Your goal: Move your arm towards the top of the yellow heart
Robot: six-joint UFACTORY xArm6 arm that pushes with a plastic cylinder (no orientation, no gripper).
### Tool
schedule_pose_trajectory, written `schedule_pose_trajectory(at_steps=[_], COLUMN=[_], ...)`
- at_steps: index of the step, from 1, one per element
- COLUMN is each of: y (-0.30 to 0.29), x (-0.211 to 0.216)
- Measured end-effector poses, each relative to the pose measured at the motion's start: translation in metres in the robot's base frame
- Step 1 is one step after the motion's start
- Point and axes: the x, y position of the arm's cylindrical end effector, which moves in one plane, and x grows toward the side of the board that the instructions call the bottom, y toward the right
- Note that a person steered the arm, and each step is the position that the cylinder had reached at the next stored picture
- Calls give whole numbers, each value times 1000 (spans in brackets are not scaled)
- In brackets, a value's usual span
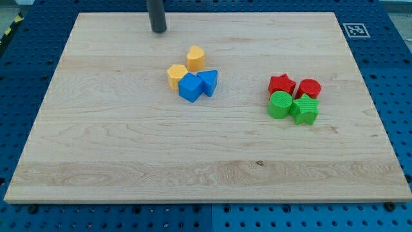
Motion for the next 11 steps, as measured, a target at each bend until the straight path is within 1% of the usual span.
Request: schedule_pose_trajectory(at_steps=[1, 2, 3, 4, 5, 7, 9, 10, 11], y=[40, 76, 115, 136, 137, 137, 135, 118, 106], x=[-28, -28, -9, 29, 63, 65, 94, 101, 94])
